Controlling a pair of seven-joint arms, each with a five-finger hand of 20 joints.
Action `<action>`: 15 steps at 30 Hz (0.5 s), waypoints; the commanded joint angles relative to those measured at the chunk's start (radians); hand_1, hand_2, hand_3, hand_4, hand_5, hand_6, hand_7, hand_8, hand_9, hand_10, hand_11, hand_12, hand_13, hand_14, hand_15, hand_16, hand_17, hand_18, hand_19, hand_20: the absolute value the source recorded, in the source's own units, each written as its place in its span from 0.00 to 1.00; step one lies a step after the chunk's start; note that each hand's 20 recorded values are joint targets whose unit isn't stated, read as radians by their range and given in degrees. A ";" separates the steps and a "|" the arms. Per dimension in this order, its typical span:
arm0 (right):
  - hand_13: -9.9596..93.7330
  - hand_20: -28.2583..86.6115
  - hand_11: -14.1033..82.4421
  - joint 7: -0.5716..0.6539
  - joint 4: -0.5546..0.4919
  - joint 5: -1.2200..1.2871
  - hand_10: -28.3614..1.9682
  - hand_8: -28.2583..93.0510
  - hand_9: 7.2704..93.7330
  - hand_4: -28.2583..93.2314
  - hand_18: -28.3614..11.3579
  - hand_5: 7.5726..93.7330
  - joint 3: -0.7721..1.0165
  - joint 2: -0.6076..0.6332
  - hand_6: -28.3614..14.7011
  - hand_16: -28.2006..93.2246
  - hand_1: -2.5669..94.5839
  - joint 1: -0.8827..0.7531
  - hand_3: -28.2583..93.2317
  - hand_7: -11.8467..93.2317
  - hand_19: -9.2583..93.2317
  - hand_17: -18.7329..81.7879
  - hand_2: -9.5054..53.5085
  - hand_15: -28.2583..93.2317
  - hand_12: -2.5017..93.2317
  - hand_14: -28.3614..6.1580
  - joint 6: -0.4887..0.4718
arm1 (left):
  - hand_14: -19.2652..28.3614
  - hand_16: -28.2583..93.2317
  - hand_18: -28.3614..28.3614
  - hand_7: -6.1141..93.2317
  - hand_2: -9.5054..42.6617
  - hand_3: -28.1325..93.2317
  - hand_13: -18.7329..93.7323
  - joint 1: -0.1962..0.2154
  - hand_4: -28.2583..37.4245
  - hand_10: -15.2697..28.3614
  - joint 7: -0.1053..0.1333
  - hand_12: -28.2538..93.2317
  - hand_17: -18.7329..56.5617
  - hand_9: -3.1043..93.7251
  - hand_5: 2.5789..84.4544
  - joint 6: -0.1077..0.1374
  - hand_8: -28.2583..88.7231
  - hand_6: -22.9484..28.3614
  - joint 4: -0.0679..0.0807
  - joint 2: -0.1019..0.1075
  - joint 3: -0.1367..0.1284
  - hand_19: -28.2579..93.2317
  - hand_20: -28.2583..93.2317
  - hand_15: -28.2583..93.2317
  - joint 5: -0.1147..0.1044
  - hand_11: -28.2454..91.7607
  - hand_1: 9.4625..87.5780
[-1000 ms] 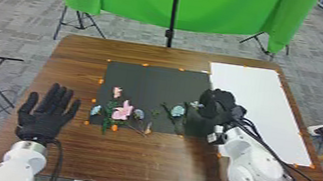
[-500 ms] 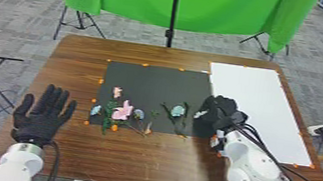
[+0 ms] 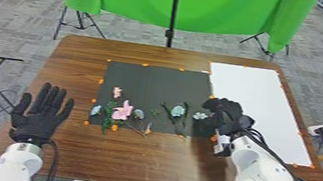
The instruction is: Arrange flowers
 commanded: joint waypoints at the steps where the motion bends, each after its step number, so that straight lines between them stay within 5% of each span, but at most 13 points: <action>1: 0.66 0.44 0.27 0.009 -0.037 0.070 0.39 0.13 0.57 0.00 0.20 0.54 0.064 0.004 0.59 0.37 0.47 0.000 0.91 0.25 0.78 0.45 0.00 0.50 0.18 0.48 0.048 | 0.74 0.16 0.75 0.19 0.44 0.89 0.46 0.006 0.00 0.71 -0.006 0.32 0.16 0.48 0.58 0.001 0.15 0.63 0.008 0.003 0.000 0.57 0.37 0.57 -0.003 0.43 0.24; 7: 0.63 0.43 0.26 0.070 -0.054 0.366 0.32 0.14 0.54 0.01 0.19 0.52 0.151 -0.039 0.54 0.35 0.33 0.022 0.91 0.22 0.78 0.44 0.11 0.50 0.17 0.40 0.173 | 0.74 0.16 0.75 0.18 0.46 0.89 0.46 -0.011 0.00 0.71 -0.003 0.32 0.16 0.48 0.57 0.009 0.16 0.64 0.012 0.007 -0.013 0.57 0.37 0.57 0.002 0.43 0.23; 11: 0.56 0.41 0.22 -0.088 -0.007 0.838 0.31 0.14 0.47 0.01 0.21 0.49 0.294 -0.093 0.52 0.33 0.29 0.028 0.91 0.22 0.72 0.42 0.16 0.44 0.16 0.37 0.122 | 0.75 0.16 0.75 0.18 0.47 0.89 0.45 -0.009 0.00 0.71 0.003 0.32 0.16 0.48 0.58 0.005 0.16 0.65 0.012 0.012 -0.031 0.57 0.37 0.57 0.012 0.43 0.23; 13: 0.49 0.40 0.21 -0.114 0.030 1.085 0.36 0.14 0.40 0.00 0.22 0.46 0.339 -0.117 0.53 0.34 0.28 0.043 0.91 0.22 0.64 0.39 0.19 0.39 0.15 0.37 0.102 | 0.75 0.16 0.75 0.17 0.47 0.89 0.46 -0.005 0.00 0.71 -0.002 0.32 0.16 0.48 0.58 0.027 0.16 0.64 0.002 0.016 -0.042 0.56 0.36 0.56 0.039 0.42 0.23; 15: 0.44 0.39 0.20 -0.116 0.058 1.242 0.41 0.14 0.36 0.00 0.25 0.43 0.367 -0.141 0.55 0.35 0.26 0.049 0.92 0.22 0.54 0.37 0.21 0.33 0.14 0.39 0.125 | 0.72 0.16 0.74 0.16 0.48 0.88 0.45 0.001 0.00 0.70 -0.023 0.30 0.17 0.48 0.57 0.058 0.16 0.65 -0.013 0.021 -0.053 0.56 0.35 0.51 0.108 0.41 0.22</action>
